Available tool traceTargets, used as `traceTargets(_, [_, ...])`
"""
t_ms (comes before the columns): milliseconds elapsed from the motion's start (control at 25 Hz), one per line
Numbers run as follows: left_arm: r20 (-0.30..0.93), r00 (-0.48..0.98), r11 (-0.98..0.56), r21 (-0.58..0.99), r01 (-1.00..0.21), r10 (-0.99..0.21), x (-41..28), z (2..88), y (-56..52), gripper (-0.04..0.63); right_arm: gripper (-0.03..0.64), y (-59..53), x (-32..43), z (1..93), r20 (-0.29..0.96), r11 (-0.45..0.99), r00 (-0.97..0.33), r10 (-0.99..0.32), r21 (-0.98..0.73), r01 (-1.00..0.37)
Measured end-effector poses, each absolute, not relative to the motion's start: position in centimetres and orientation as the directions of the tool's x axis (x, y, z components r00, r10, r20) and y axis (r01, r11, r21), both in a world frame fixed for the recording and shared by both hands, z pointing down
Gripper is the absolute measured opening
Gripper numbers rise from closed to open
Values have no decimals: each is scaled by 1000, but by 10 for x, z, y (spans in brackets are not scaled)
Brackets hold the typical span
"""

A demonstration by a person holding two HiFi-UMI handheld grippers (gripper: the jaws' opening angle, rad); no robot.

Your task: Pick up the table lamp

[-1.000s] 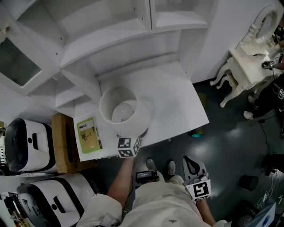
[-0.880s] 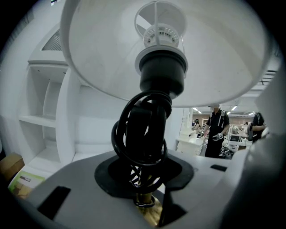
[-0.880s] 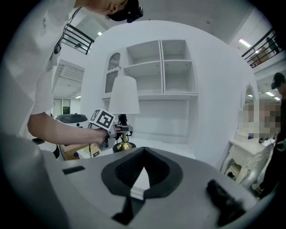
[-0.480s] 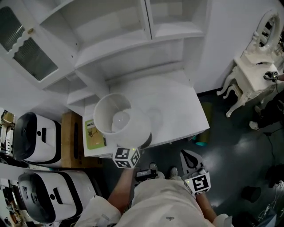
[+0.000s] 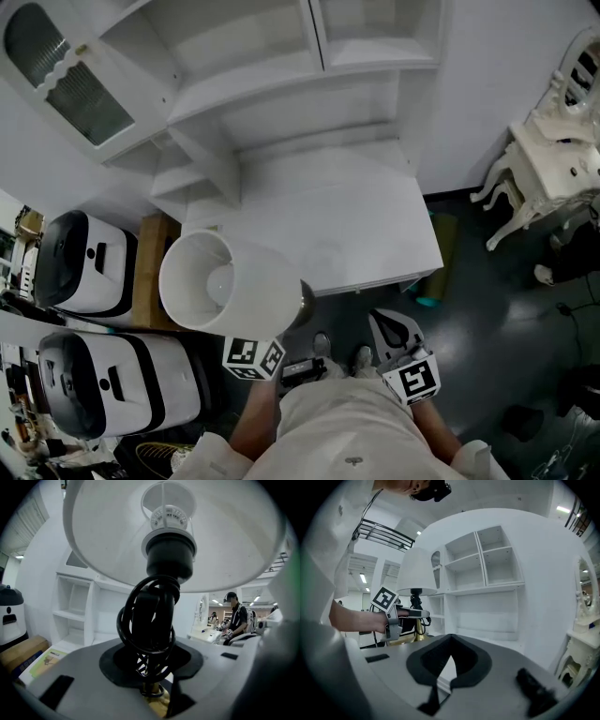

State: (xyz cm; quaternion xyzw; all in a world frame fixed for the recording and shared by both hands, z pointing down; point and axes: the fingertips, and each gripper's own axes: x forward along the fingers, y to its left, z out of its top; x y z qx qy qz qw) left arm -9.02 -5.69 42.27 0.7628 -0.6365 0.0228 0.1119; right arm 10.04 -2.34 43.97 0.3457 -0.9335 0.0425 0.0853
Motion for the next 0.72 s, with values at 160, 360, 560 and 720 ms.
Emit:
traceTargets(160, [181, 138, -112, 146, -983, -974, -96, 421, -30, 141, 11, -18, 91, 441, 185, 797, -784, -592, -10, -604])
traceTargets(360, [189, 111, -85, 136, -987, -976, -104, 429, 1, 141, 11, -10, 78, 441, 185, 825, -811, -555, -6, -566])
traceTargets(560, [169, 148, -122, 155, -980, -975, -99, 419, 11, 143, 11, -9, 67, 442, 199, 833, -815, -545, 14, -553])
traceTargets(720, [171, 171, -148, 140, -979, -970, -97, 420, 18, 141, 11, -7, 60, 443, 200, 829, -809, -552, 28, -559])
